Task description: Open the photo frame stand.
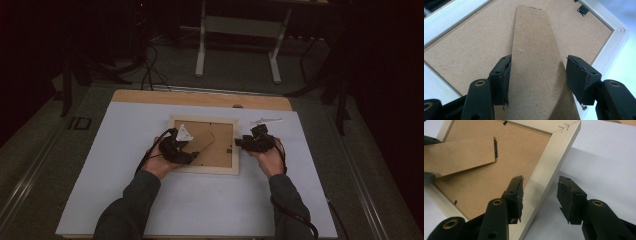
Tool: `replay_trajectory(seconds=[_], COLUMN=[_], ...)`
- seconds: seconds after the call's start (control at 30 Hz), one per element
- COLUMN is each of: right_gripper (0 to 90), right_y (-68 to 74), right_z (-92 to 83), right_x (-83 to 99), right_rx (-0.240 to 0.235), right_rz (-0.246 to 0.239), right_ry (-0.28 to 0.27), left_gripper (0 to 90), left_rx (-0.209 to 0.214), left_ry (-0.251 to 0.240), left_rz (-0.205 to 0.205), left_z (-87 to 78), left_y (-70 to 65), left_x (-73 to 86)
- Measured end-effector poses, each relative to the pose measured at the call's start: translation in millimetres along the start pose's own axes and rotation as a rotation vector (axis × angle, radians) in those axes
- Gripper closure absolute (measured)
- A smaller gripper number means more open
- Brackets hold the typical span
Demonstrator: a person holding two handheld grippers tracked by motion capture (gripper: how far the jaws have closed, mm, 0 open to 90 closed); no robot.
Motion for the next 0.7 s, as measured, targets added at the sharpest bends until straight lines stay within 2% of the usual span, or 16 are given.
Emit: replay_trajectory(seconds=[0.37,0.7], right_gripper=[50.9,52.3], right_y=[-5.4,-7.2], right_z=[9.5,14.2], right_x=[-4.0,-8.7], right_rx=[-0.02,-0.078], right_rz=[0.04,0.079], right_ry=[0.03,0.045], left_gripper=[41.0,41.0], left_rx=[-0.026,-0.057], left_ry=[-0.021,-0.049], left_rz=[0.025,0.064], left_z=[-3.1,-6.3], left_y=[-3.8,-8.1], left_x=[0.7,0.2])
Point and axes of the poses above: each handheld gripper's, and its own axes: z roughly forward along the jaws, x roughly out of its underside, y roughly to its left, the point moved 6 cm from there along z, roughly forward along the jaws, and after that the axes turned 3 degrees about y, right-handed, at the moved point
